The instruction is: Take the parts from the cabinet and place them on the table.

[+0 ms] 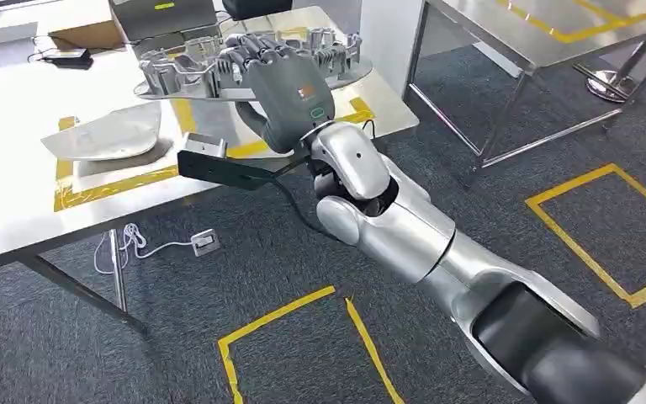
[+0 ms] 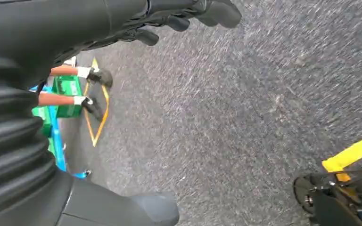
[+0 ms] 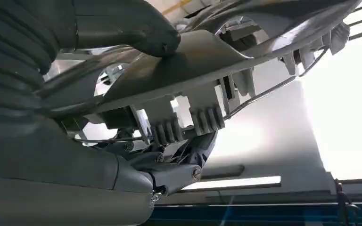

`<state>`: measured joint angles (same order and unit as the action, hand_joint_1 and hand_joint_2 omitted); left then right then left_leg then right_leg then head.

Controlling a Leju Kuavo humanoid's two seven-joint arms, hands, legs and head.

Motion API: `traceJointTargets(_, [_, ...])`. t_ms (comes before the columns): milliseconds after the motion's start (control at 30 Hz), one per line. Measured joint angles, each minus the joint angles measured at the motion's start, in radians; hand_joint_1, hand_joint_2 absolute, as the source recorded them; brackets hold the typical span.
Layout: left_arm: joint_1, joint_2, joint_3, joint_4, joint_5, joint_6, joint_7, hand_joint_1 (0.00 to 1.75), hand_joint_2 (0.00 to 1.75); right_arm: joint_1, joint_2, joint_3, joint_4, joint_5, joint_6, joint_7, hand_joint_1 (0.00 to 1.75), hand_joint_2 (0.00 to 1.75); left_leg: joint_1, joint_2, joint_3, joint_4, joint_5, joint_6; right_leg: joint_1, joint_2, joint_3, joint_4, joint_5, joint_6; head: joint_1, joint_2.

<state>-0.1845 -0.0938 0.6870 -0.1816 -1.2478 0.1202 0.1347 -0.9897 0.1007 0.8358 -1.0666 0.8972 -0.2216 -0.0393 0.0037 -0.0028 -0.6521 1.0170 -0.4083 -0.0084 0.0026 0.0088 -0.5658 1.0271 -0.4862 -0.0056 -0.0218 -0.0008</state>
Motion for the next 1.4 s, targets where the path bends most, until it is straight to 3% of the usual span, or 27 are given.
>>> traceJointTargets(67, [0.001,-0.002,0.000,0.000,-0.001,-0.001,0.000,0.00,1.75,0.000,0.001,-0.002,0.000,-0.001,0.000,0.001,1.75,1.75,0.006,-0.003,0.020,-0.004,-0.002,0.010,-0.002,-0.002,0.002,0.005,-0.013,0.008,0.000,0.000])
traceJointTargets(100, [-0.001,0.000,0.000,-0.001,-0.003,-0.001,0.000,0.00,1.75,-0.002,0.001,-0.002,0.000,-0.001,0.000,0.000,1.75,1.75,0.006,-0.003,0.027,-0.004,-0.007,0.016,-0.003,-0.003,-0.013,0.046,-0.022,0.014,0.003,0.000])
traceJointTargets(200, [-0.008,0.000,0.000,-0.001,-0.005,-0.001,0.000,0.00,1.75,0.000,0.000,-0.002,0.003,0.000,0.000,-0.003,1.75,1.75,0.006,-0.003,0.033,-0.003,-0.021,0.024,-0.006,-0.004,-0.154,0.266,-0.101,0.027,0.005,0.000])
traceJointTargets(233, [-0.007,0.000,0.000,-0.001,-0.006,-0.002,0.000,0.00,1.75,0.000,0.000,-0.002,0.005,0.000,0.000,-0.005,1.75,1.75,0.006,-0.004,0.037,-0.001,-0.027,0.024,-0.007,-0.004,-0.192,0.311,-0.111,0.026,0.005,0.000])
traceJointTargets(267, [-0.006,0.000,0.000,0.000,-0.006,-0.002,0.001,0.00,1.75,0.000,0.000,-0.002,0.005,0.000,0.000,-0.006,1.75,1.75,0.006,-0.004,0.044,0.002,-0.033,0.023,-0.007,-0.004,-0.205,0.307,-0.094,0.024,0.004,0.000])
traceJointTargets(300, [-0.006,0.000,0.000,0.000,-0.006,-0.002,0.002,0.00,1.75,0.000,0.000,-0.002,0.005,0.000,0.001,-0.006,1.75,1.75,0.006,-0.006,0.054,0.003,-0.042,0.022,-0.007,-0.004,-0.192,0.253,-0.047,0.022,0.005,0.000])
traceJointTargets(367, [-0.007,0.000,0.001,0.000,-0.006,-0.002,0.002,0.00,1.75,0.000,-0.001,-0.003,0.009,0.000,0.002,-0.003,1.75,1.75,0.006,-0.010,0.075,0.004,-0.058,0.017,-0.005,-0.005,-0.124,0.071,0.073,0.011,0.005,0.000])
traceJointTargets(400, [-0.006,-0.001,0.001,0.000,-0.006,-0.002,0.002,0.00,1.75,-0.001,-0.001,-0.003,0.011,0.000,0.002,-0.005,1.75,1.75,0.006,-0.010,0.077,0.003,-0.064,0.013,0.000,-0.006,-0.107,0.004,0.103,0.001,0.005,0.000])
traceJointTargets(433, [-0.007,-0.002,0.001,0.000,-0.007,-0.002,0.001,0.00,1.75,-0.005,-0.002,-0.004,0.014,0.000,0.000,-0.008,1.75,1.75,0.003,-0.012,0.077,0.006,-0.067,0.005,0.007,-0.006,-0.101,-0.014,0.066,-0.002,0.005,0.000])
traceJointTargets(533, [-0.006,-0.003,0.001,0.000,-0.009,-0.004,0.003,0.00,1.75,-0.007,-0.003,-0.009,0.016,-0.003,-0.002,-0.007,1.75,1.75,0.003,-0.011,0.090,0.001,-0.064,-0.016,0.006,-0.004,-0.085,-0.017,0.080,-0.020,0.005,0.000])
traceJointTargets(600, [-0.009,-0.001,0.001,0.000,-0.009,-0.004,0.003,0.00,1.75,-0.006,-0.003,-0.013,0.016,-0.003,-0.002,-0.007,1.75,1.75,0.004,-0.008,0.074,0.039,-0.074,-0.024,-0.003,-0.005,-0.056,-0.030,0.078,-0.030,0.003,0.000])
traceJointTargets(667, [-0.011,-0.002,0.001,0.000,-0.010,-0.004,0.002,0.00,1.75,-0.007,-0.002,-0.016,0.016,-0.003,-0.002,-0.007,1.75,1.75,0.007,-0.005,-0.003,0.170,-0.112,-0.032,-0.003,-0.005,-0.048,-0.031,0.069,-0.039,-0.002,0.000])
traceJointTargets(700, [-0.010,-0.002,0.001,0.000,-0.010,-0.004,0.003,0.00,1.75,-0.005,-0.002,-0.016,0.016,-0.002,-0.003,-0.007,1.75,1.75,0.008,-0.004,-0.056,0.251,-0.152,-0.036,-0.003,-0.005,-0.044,-0.030,0.063,-0.040,-0.003,0.000])
traceJointTargets(733, [-0.007,-0.002,0.001,0.000,-0.011,-0.005,0.003,0.00,1.75,-0.005,-0.003,-0.017,0.016,-0.001,-0.003,-0.007,1.75,1.75,0.008,-0.004,-0.091,0.298,-0.170,-0.039,-0.003,-0.004,-0.041,-0.029,0.057,-0.040,-0.003,0.000])
traceJointTargets(767, [-0.005,-0.002,0.001,0.000,-0.011,-0.005,0.004,0.00,1.75,-0.005,-0.003,-0.017,0.016,0.000,-0.003,-0.006,1.75,1.75,0.009,-0.004,-0.106,0.303,-0.159,-0.040,-0.004,-0.001,-0.035,-0.026,0.051,-0.039,-0.002,0.000])
traceJointTargets(800, [-0.004,-0.001,0.001,0.000,-0.011,-0.005,0.004,0.00,1.75,-0.005,-0.003,-0.018,0.016,-0.001,-0.003,-0.006,1.75,1.75,0.010,-0.004,-0.099,0.266,-0.122,-0.041,-0.004,0.001,-0.028,-0.023,0.043,-0.037,-0.003,0.000])
traceJointTargets(900, [-0.004,0.001,0.001,0.000,-0.015,-0.005,0.005,0.00,1.75,-0.004,-0.004,-0.019,0.016,-0.002,-0.002,-0.003,1.75,1.75,0.010,0.000,-0.007,0.016,0.037,-0.036,-0.006,0.001,0.001,-0.017,0.015,-0.025,-0.003,0.000])
traceJointTargets(933, [-0.005,0.000,0.001,0.001,-0.015,-0.005,0.006,0.00,1.75,-0.005,-0.005,-0.020,0.017,-0.001,-0.002,-0.003,1.75,1.75,0.003,0.002,-0.002,0.003,-0.006,-0.030,-0.002,0.002,0.002,-0.014,0.011,-0.020,-0.003,0.000])
traceJointTargets(967, [-0.009,0.000,0.001,0.000,-0.018,-0.005,0.006,0.00,1.75,-0.006,-0.005,-0.021,0.017,0.000,-0.003,-0.003,1.75,1.75,0.002,0.002,0.009,0.000,-0.007,-0.014,0.000,0.003,-0.003,-0.014,0.007,-0.012,-0.005,0.000])
traceJointTargets(1067, [-0.007,-0.002,0.001,0.001,-0.018,-0.005,0.006,0.00,1.75,-0.006,-0.006,-0.023,0.017,0.003,-0.004,-0.001,1.75,1.75,0.006,-0.001,0.020,-0.004,-0.001,0.006,0.002,0.002,0.007,-0.006,0.000,0.004,-0.003,0.000])
traceJointTargets(1100, [-0.007,-0.002,0.001,0.000,-0.018,-0.005,0.006,0.00,1.75,-0.005,-0.006,-0.023,0.017,0.002,-0.004,0.000,1.75,1.75,0.009,-0.001,0.028,-0.008,-0.004,0.011,-0.003,-0.001,-0.002,0.014,-0.010,0.010,-0.002,0.000])
traceJointTargets(1133, [-0.009,-0.001,0.001,0.000,-0.018,-0.005,0.006,0.00,1.75,-0.008,-0.007,-0.024,0.017,0.003,-0.004,0.001,1.75,1.75,0.009,-0.001,0.032,-0.008,-0.008,0.018,-0.002,-0.003,-0.031,0.068,-0.025,0.016,0.000,0.000])
traceJointTargets(1233, [-0.012,-0.002,0.001,0.000,-0.019,-0.005,0.005,0.00,1.75,-0.005,-0.011,-0.024,0.017,0.003,-0.005,0.001,1.75,1.75,0.009,-0.001,0.040,-0.006,-0.022,0.025,-0.006,-0.003,-0.172,0.269,-0.090,0.027,0.000,0.000])
traceJointTargets(1267, [-0.010,-0.002,0.001,0.000,-0.019,-0.006,0.006,0.00,1.75,-0.004,-0.012,-0.024,0.017,0.003,-0.006,0.001,1.75,1.75,0.009,-0.002,0.045,-0.004,-0.028,0.024,-0.008,-0.003,-0.200,0.292,-0.089,0.028,0.000,0.000])
traceJointTargets(1300, [-0.008,-0.002,0.001,0.000,-0.019,-0.006,0.007,0.00,1.75,-0.004,-0.013,-0.024,0.017,0.005,-0.006,0.003,1.75,1.75,0.009,-0.002,0.052,-0.002,-0.036,0.023,-0.010,-0.004,-0.205,0.273,-0.064,0.029,0.000,0.000])
traceJointTargets(1333, [-0.007,-0.002,0.001,0.000,-0.019,-0.005,0.007,0.00,1.75,-0.003,-0.013,-0.024,0.017,0.006,-0.005,0.006,1.75,1.75,0.009,-0.004,0.061,0.000,-0.044,0.021,-0.011,-0.004,-0.191,0.219,-0.017,0.025,0.001,0.000])
traceJointTargets(1400, [-0.007,-0.002,0.001,0.000,-0.019,-0.006,0.007,0.00,1.75,-0.003,-0.014,-0.024,0.017,0.009,-0.003,0.006,1.75,1.75,0.009,-0.006,0.080,0.004,-0.063,0.013,-0.011,-0.006,-0.124,0.038,0.105,0.016,0.001,0.000])
